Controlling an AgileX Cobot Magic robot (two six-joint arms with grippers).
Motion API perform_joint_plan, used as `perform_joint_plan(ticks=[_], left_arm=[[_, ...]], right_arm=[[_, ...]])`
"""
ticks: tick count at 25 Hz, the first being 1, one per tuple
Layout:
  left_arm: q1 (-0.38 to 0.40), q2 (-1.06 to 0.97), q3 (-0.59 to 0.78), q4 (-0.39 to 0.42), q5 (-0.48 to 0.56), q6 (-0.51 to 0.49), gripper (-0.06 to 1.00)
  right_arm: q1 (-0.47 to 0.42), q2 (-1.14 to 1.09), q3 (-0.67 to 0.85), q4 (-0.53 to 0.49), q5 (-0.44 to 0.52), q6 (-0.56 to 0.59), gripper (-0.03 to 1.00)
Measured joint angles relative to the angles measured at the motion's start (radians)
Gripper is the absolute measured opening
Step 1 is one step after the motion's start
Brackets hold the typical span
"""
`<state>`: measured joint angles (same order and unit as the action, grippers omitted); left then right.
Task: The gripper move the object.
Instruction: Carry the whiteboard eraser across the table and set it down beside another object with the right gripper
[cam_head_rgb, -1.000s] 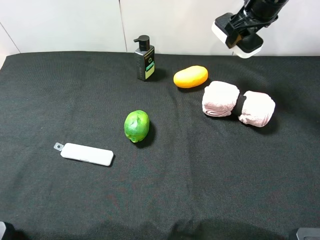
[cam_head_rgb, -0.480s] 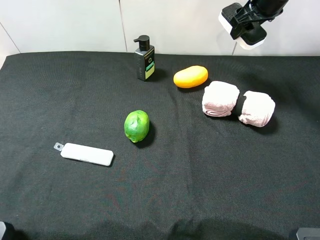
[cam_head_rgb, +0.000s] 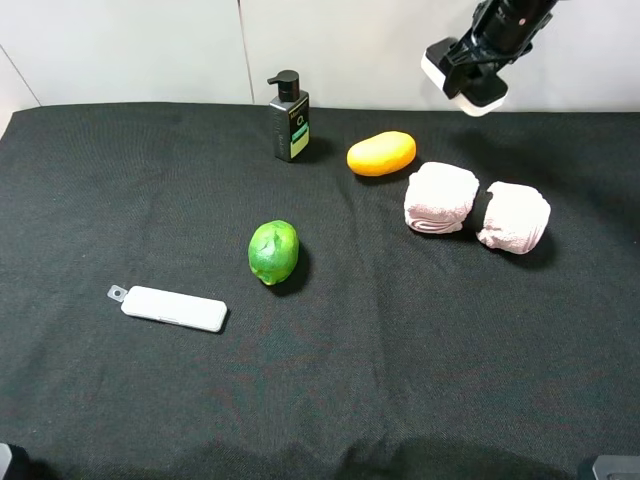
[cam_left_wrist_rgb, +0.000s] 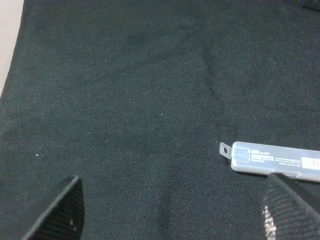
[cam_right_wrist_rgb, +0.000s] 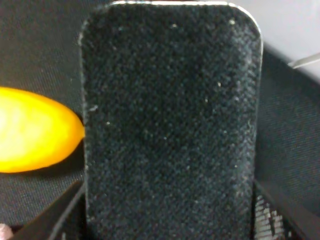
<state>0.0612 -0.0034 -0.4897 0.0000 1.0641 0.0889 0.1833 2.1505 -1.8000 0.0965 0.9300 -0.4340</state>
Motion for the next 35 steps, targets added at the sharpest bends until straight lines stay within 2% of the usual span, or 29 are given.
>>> perform_joint_plan(ticks=[13, 35], left_arm=[[0.000, 0.000, 0.000, 0.000, 0.000, 0.000, 0.76], [0.000, 0.000, 0.000, 0.000, 0.000, 0.000, 0.76]], right_arm=[[-0.041, 0.108, -0.001, 0.002, 0.038, -0.007, 0.46], [-0.041, 0.199, -0.001, 0.022, 0.038, -0.014, 0.46]])
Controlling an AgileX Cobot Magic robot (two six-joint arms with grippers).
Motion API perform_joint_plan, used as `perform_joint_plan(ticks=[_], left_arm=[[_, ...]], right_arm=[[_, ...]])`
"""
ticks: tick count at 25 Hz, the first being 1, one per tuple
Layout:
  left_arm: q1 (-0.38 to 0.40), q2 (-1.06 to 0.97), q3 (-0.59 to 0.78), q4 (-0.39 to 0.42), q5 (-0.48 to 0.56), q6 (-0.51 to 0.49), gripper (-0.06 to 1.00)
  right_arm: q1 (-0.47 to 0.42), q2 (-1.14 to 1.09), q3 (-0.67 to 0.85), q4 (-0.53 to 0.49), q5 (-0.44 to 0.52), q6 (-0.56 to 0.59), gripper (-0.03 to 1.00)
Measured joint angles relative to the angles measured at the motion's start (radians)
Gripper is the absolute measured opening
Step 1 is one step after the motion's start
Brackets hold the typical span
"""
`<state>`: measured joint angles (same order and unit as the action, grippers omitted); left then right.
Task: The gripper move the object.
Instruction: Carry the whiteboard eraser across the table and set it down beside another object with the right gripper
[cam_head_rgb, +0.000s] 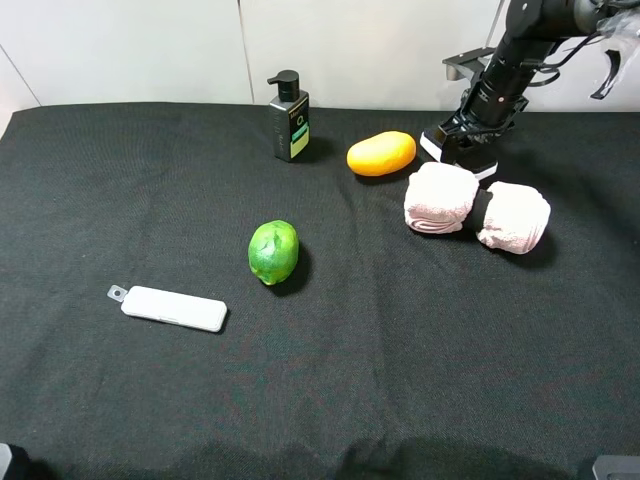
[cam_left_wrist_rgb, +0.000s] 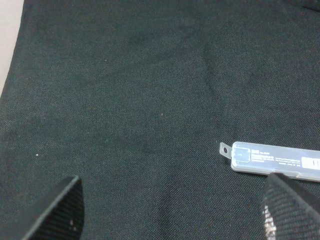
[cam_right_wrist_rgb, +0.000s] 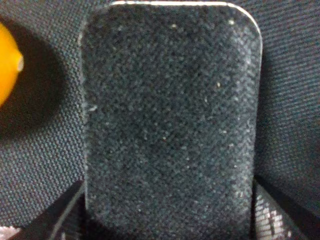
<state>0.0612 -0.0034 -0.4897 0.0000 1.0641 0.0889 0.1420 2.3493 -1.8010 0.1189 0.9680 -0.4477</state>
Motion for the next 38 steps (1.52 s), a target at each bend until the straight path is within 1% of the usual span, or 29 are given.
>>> perform_joint_plan(ticks=[31, 34, 38], left_arm=[[0.000, 0.000, 0.000, 0.000, 0.000, 0.000, 0.76], [0.000, 0.000, 0.000, 0.000, 0.000, 0.000, 0.76], [0.000, 0.000, 0.000, 0.000, 0.000, 0.000, 0.76]], right_arm=[[0.000, 0.016, 0.000, -0.001, -0.005, 0.000, 0.46], [0.000, 0.016, 0.000, -0.010, -0.007, 0.000, 0.51], [0.000, 0.016, 0.000, -0.020, -0.014, 0.000, 0.65]])
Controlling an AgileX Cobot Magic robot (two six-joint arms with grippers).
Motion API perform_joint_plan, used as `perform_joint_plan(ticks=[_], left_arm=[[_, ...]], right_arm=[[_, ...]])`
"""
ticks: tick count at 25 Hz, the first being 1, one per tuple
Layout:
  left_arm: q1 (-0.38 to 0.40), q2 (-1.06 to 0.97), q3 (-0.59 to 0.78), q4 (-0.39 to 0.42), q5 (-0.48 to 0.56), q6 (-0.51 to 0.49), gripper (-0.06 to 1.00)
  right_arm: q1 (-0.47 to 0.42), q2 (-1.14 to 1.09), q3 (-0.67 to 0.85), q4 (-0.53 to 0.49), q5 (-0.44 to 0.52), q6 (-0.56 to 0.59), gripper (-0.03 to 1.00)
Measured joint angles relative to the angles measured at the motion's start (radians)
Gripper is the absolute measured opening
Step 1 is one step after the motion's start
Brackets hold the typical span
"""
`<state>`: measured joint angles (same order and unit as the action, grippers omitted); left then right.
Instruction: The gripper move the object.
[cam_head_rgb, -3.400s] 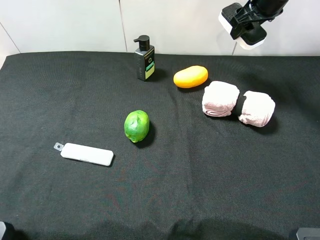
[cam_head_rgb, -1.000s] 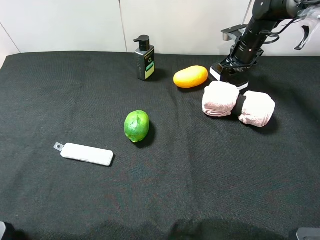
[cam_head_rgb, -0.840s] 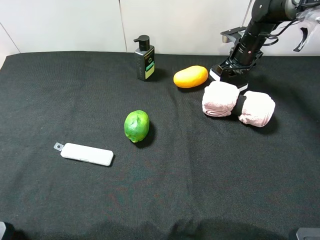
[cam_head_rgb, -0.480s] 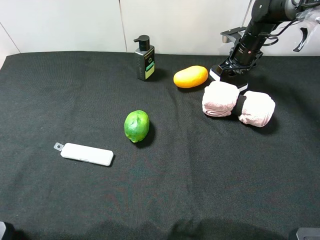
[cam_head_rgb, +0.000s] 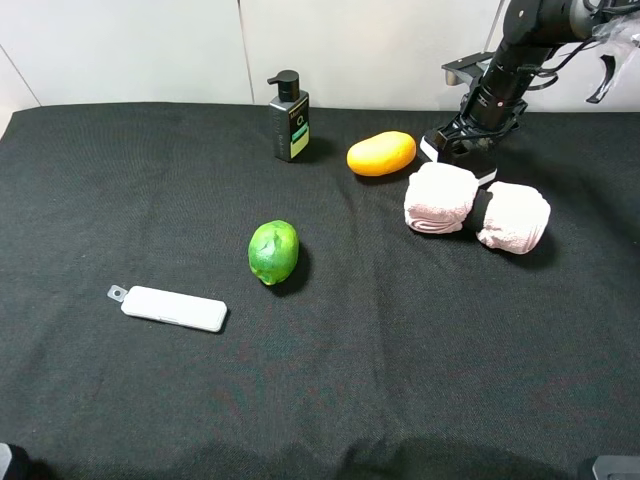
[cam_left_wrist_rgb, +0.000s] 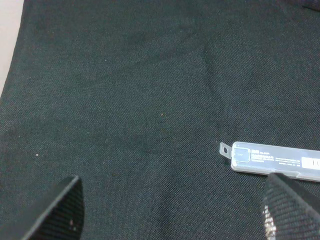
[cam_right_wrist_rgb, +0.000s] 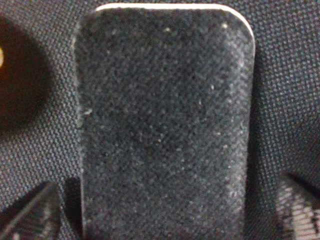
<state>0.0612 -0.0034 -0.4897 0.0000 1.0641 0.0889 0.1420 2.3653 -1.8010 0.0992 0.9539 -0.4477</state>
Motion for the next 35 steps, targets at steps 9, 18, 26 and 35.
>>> perform_joint_plan(ticks=[9, 18, 26, 35], left_arm=[[0.000, 0.000, 0.000, 0.000, 0.000, 0.000, 0.76], [0.000, 0.000, 0.000, 0.000, 0.000, 0.000, 0.76], [0.000, 0.000, 0.000, 0.000, 0.000, 0.000, 0.76], [0.000, 0.000, 0.000, 0.000, 0.000, 0.000, 0.76]], right_arm=[[0.000, 0.000, 0.000, -0.001, -0.017, 0.000, 0.69], [0.000, 0.000, -0.012, -0.001, -0.014, 0.000, 0.69], [0.000, -0.010, -0.141, -0.001, 0.104, 0.001, 0.69], [-0.007, -0.030, -0.276, -0.008, 0.253, 0.094, 0.69]])
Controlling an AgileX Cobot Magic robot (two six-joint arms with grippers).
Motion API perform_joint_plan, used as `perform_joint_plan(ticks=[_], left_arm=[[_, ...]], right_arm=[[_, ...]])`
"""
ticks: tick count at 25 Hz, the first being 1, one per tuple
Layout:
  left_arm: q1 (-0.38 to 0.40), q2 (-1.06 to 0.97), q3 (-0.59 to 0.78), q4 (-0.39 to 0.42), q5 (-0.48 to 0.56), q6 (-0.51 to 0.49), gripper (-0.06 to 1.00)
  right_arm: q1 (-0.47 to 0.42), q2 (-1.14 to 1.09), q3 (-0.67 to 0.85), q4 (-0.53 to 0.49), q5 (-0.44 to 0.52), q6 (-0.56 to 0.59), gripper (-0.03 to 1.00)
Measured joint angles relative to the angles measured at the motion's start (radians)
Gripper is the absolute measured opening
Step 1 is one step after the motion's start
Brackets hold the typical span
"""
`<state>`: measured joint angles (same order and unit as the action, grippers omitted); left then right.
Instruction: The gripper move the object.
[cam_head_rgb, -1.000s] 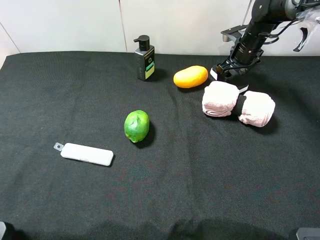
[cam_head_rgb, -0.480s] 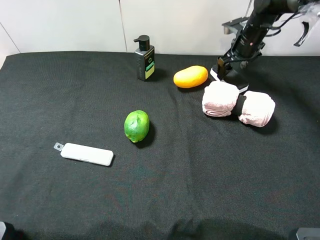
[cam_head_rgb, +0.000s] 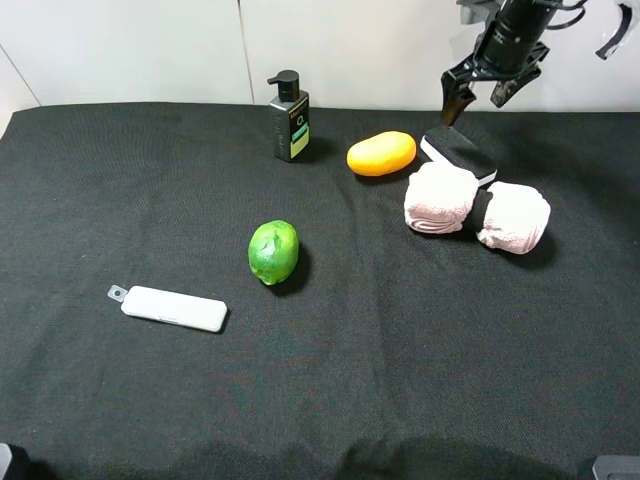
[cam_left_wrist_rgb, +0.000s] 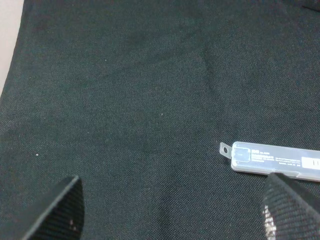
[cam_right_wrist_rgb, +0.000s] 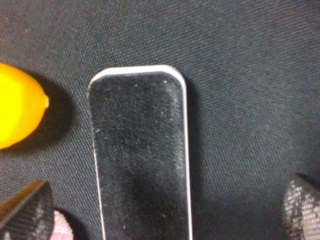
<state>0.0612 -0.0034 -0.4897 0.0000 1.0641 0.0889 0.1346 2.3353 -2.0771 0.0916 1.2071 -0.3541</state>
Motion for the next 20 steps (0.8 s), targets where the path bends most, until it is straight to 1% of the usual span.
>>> perform_joint_plan(ticks=[5, 9, 12, 20], left_arm=[[0.000, 0.000, 0.000, 0.000, 0.000, 0.000, 0.76], [0.000, 0.000, 0.000, 0.000, 0.000, 0.000, 0.76], [0.000, 0.000, 0.000, 0.000, 0.000, 0.000, 0.76], [0.000, 0.000, 0.000, 0.000, 0.000, 0.000, 0.76]], right_arm=[[-0.022, -0.098, 0.006, -0.033, 0.008, 0.037, 0.69], [-0.048, -0.242, 0.083, -0.072, 0.008, 0.075, 0.69], [-0.084, -0.366, 0.197, -0.092, 0.009, 0.103, 0.69], [-0.188, -0.759, 0.614, -0.126, 0.013, 0.189, 0.69]])
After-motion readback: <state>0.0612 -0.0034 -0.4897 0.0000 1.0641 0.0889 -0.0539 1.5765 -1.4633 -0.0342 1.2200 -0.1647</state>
